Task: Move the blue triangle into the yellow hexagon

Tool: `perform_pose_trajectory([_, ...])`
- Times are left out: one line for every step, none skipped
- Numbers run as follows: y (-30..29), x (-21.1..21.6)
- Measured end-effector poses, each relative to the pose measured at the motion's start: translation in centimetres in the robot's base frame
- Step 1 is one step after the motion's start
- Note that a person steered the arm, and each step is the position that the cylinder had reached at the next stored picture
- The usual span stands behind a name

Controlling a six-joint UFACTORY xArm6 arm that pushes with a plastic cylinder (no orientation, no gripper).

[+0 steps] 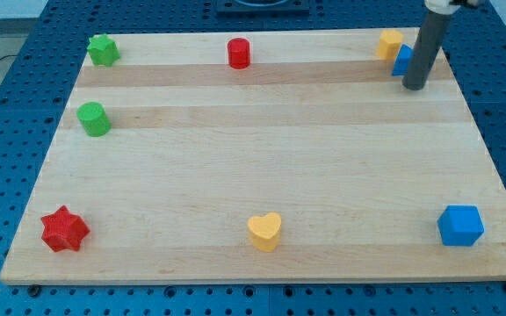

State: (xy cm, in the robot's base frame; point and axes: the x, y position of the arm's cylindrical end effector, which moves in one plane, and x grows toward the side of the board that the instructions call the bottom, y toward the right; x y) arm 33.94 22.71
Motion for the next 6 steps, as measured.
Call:
perform_pose_trajectory([0.8,0.2])
perform_pose_trajectory([1.1,-2.8])
perform_pose_trajectory([1.1,-4.3])
perform_pose_trajectory([1.1,-4.3])
perform_pose_trajectory([1.1,-1.6])
perform_pose_trajectory([0.7,0.6])
